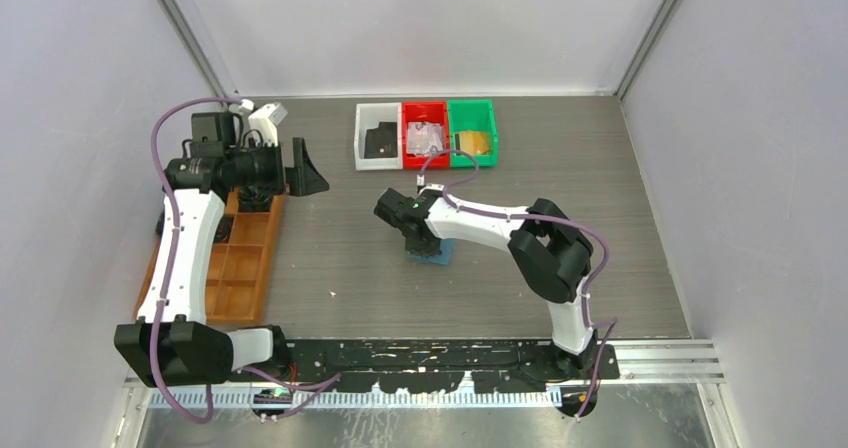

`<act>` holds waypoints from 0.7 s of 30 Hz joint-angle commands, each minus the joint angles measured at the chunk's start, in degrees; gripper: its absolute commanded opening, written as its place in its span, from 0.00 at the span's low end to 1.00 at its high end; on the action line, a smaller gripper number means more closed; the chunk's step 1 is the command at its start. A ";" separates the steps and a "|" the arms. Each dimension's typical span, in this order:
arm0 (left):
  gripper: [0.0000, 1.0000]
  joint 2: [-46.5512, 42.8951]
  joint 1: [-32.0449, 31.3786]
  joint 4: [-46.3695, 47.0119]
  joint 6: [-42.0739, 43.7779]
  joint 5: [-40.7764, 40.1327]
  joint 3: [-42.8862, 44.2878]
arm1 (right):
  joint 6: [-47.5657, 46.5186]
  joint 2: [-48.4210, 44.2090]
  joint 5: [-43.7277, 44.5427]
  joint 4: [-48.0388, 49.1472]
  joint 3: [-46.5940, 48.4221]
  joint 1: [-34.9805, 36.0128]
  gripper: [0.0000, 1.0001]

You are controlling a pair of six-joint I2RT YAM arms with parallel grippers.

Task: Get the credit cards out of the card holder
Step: Open the card holder at the center of the board.

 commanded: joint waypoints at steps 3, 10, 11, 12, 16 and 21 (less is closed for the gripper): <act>1.00 -0.94 -0.32 3.98 -3.15 4.41 -3.53 | -5.13 -8.93 0.54 10.91 -5.78 0.21 0.01; 1.00 -1.41 -1.36 5.81 -4.96 5.83 -7.57 | -16.36 -18.20 -6.20 19.68 -5.70 0.17 0.01; 0.99 -1.37 -1.72 5.83 -4.97 6.04 -7.94 | -17.73 -19.10 -7.56 20.19 -4.91 0.17 0.01; 0.99 -1.44 -2.06 5.85 -4.91 6.36 -8.21 | -18.87 -19.74 -8.74 20.37 -3.94 0.17 0.00; 0.97 -2.82 -2.43 7.34 -2.79 10.52 -9.59 | -23.31 -20.48 -14.66 17.85 2.90 -0.09 0.01; 0.92 -6.31 -3.31 6.82 8.58 19.94 -11.58 | -27.10 -20.08 -19.40 13.48 11.04 -0.53 0.00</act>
